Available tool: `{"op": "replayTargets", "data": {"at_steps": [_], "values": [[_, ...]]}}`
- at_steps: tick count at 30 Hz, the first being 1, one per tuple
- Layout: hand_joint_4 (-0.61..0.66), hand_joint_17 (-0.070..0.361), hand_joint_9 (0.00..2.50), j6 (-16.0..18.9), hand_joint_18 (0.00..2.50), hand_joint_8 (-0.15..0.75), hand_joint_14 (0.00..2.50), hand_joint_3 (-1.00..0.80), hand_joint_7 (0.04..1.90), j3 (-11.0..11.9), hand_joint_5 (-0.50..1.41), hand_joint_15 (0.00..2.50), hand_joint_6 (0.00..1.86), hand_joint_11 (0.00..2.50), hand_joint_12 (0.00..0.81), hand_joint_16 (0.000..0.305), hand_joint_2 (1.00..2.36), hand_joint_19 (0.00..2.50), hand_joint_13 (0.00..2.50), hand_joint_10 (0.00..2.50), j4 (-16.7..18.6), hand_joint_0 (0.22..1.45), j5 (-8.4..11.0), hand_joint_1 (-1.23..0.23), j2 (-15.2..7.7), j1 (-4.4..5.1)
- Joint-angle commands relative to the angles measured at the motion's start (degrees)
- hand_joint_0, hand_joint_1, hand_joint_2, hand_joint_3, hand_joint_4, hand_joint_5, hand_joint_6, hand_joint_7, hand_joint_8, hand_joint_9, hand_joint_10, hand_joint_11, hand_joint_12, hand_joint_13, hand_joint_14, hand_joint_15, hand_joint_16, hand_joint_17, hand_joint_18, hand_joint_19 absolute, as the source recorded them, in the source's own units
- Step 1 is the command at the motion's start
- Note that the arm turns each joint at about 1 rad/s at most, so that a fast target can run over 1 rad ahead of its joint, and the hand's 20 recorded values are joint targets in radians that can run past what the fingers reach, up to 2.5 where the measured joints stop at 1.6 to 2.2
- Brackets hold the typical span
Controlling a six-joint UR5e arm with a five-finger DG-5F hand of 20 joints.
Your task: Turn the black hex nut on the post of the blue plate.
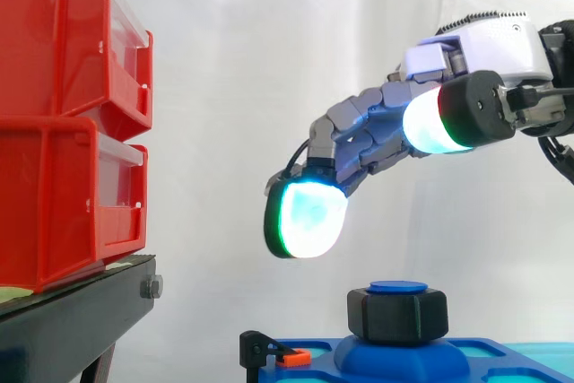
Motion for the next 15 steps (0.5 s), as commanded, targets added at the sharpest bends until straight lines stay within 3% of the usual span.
{"op": "replayTargets", "data": {"at_steps": [1,6,9,15], "values": [[0.30,0.121,0.39,0.3,0.33,0.278,0.00,-0.50,0.90,-1.2,-0.16,0.02,0.50,0.00,0.356,0.054,1.00,0.38,0.26,0.00,1.1,0.49,3.92,-0.25,0.0,2.35],[0.31,0.121,0.39,0.3,0.33,0.277,0.00,-0.50,0.91,-1.4,-0.16,0.02,0.50,0.00,0.357,0.054,1.00,0.38,0.27,0.00,-0.9,0.49,5.85,-0.25,0.0,3.76],[0.30,0.121,0.39,0.4,0.33,0.277,0.00,-0.50,0.91,-1.9,-0.16,0.02,0.50,0.00,0.356,0.054,1.00,0.38,0.27,0.00,-1.0,0.49,6.90,-0.25,0.0,4.11],[0.31,0.121,0.40,0.6,0.33,0.278,0.00,-0.50,0.92,-2.0,-0.16,0.02,0.50,0.00,0.355,0.054,1.00,0.38,0.26,0.00,-1.1,0.49,7.08,-0.25,-0.1,4.20]]}}
